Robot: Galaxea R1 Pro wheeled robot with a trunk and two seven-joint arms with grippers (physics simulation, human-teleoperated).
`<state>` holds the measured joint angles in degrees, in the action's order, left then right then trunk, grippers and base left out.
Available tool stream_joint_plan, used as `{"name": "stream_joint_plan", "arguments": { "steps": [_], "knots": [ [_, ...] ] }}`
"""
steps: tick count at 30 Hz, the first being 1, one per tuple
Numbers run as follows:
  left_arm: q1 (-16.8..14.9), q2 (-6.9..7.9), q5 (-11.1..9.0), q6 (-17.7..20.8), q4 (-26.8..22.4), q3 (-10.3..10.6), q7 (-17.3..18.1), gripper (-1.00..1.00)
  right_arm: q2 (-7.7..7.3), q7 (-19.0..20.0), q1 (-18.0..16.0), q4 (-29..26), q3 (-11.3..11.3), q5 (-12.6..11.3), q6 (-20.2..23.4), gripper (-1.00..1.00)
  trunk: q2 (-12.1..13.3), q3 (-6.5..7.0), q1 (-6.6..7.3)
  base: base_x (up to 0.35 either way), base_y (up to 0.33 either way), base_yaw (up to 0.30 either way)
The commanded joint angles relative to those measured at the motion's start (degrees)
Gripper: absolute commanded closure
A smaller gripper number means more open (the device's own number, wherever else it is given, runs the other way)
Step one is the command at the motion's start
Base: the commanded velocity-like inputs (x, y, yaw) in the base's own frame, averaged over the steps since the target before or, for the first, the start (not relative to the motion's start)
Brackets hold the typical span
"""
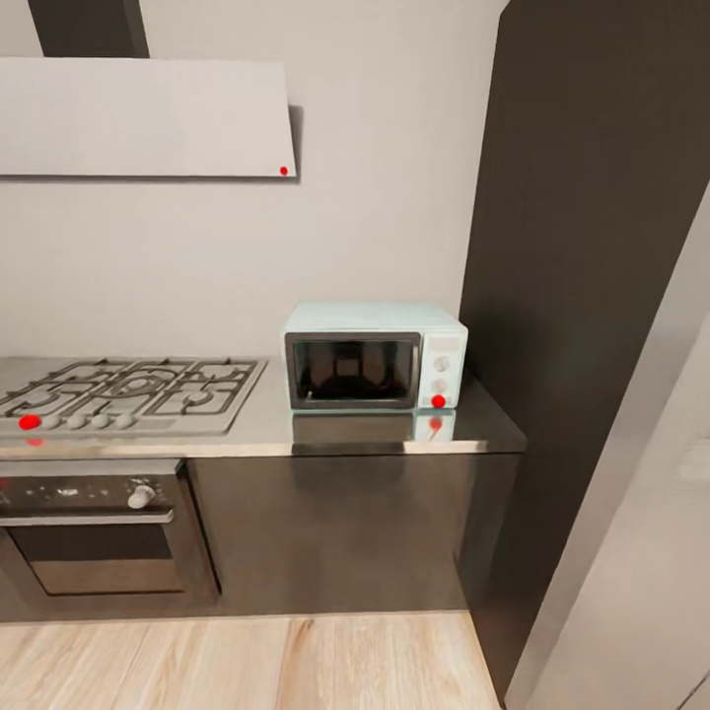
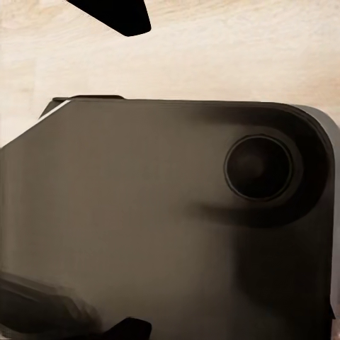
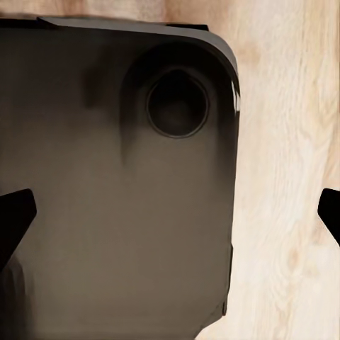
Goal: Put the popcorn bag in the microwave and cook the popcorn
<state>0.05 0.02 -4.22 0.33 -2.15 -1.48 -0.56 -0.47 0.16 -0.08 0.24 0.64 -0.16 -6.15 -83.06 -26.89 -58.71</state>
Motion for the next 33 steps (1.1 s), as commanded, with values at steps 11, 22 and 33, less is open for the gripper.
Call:
{"name": "stream_joint_plan", "arguments": {
  "steps": [11,22,33],
  "knots": [
    [0.0,0.07,-0.4,0.0,-0.1,-0.1,-0.1,-1.0,-0.22,0.0,0.0,0.0,0.1,-0.1,0.2,-1.0,0.0,-0.04,-0.01,0.014,0.0,0.0],
    [0.0,-0.24,-0.3,-0.4,-0.9,-0.1,-0.1,-1.0,-0.37,0.7,0.0,-4.2,0.0,0.6,0.0,-1.0,0.0,-0.04,-0.01,0.0,0.0,0.0],
    [0.0,-0.54,-0.1,-0.5,-2.2,-0.1,0.2,-1.0,0.7,1.1,-0.4,-49.9,0.1,3.0,29.1,-1.0,0.0,-0.04,-0.01,0.0,0.0,0.0]
  ]
}}
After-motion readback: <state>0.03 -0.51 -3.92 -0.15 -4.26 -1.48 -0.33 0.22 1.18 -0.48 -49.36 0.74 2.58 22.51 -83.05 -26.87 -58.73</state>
